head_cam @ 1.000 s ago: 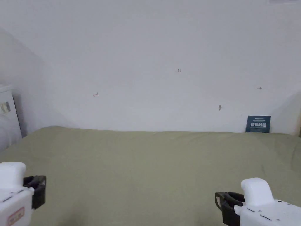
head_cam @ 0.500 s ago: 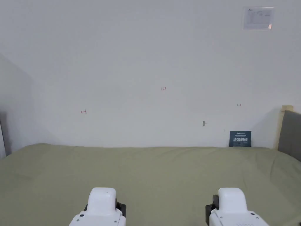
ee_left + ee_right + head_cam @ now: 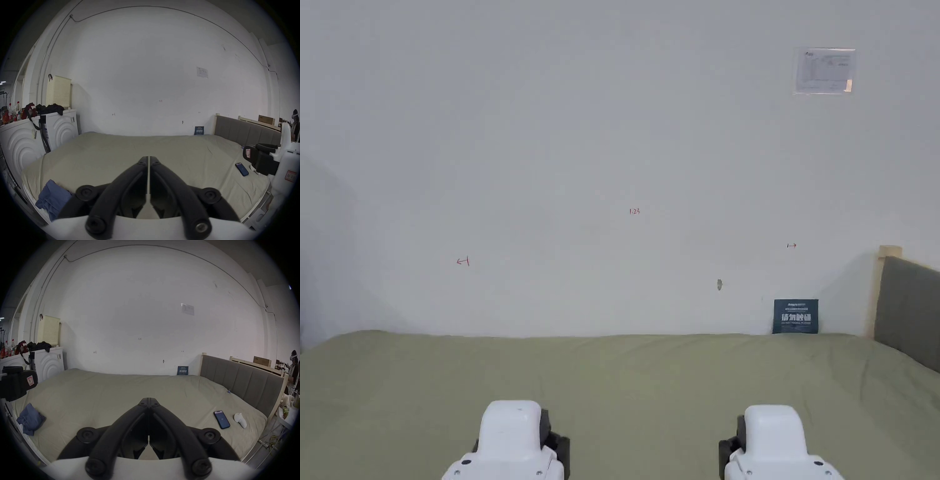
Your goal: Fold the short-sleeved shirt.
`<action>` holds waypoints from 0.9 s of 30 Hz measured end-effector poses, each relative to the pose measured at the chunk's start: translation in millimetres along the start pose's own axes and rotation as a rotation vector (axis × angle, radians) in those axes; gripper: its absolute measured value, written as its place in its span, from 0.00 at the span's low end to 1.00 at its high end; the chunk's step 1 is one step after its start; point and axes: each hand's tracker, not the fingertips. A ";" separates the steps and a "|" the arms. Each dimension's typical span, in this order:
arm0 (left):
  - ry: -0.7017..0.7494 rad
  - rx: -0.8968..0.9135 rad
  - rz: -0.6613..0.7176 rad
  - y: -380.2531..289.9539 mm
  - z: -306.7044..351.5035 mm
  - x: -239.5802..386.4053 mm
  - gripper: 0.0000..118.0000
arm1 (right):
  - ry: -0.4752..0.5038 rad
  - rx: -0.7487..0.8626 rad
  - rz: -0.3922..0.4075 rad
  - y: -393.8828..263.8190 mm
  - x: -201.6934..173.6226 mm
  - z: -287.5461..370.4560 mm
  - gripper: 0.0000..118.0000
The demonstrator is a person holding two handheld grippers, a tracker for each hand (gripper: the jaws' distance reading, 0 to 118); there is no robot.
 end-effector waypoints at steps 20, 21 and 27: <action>0.020 0.002 -0.026 22.7 -0.6 3.3 0.94 | 0.074 0.037 0.011 42.8 2.1 -3.3 1.00; 0.025 0.001 -0.027 24.6 0.9 2.0 0.94 | 0.076 0.036 0.002 45.3 2.1 -3.6 1.00; 0.078 0.032 -0.051 27.5 10.2 -3.1 0.96 | 0.111 0.081 -0.031 52.7 8.1 7.7 1.00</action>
